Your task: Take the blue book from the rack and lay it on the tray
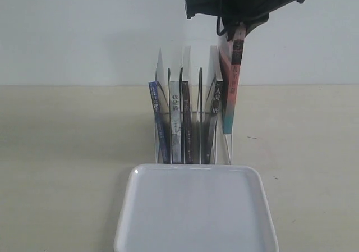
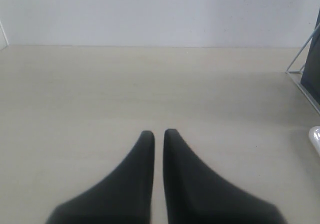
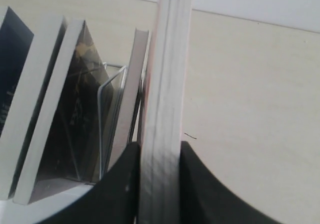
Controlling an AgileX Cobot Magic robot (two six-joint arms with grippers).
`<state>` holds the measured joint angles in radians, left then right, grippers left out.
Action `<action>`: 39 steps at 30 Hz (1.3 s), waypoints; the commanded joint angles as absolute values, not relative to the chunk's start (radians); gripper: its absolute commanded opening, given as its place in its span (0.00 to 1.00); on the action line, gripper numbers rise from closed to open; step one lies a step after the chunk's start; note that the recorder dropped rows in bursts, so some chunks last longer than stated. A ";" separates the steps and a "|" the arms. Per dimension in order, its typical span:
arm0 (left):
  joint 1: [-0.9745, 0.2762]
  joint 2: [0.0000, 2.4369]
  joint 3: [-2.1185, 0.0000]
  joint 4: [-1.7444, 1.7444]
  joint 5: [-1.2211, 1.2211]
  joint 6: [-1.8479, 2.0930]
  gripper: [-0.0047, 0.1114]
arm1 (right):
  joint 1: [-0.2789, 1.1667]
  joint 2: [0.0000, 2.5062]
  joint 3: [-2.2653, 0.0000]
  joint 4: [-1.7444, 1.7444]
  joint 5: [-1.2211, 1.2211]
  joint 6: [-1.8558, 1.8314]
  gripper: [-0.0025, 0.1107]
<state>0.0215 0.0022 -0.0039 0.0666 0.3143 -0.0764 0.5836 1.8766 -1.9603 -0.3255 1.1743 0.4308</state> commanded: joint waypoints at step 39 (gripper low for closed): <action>0.013 0.000 0.000 0.069 0.306 -0.074 0.09 | 0.578 1.857 -1.967 -0.283 1.117 0.436 0.41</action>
<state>0.0215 0.0022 -0.0039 0.0666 0.3143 -0.0764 0.5802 1.9080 -1.9603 -0.3310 1.1148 0.4324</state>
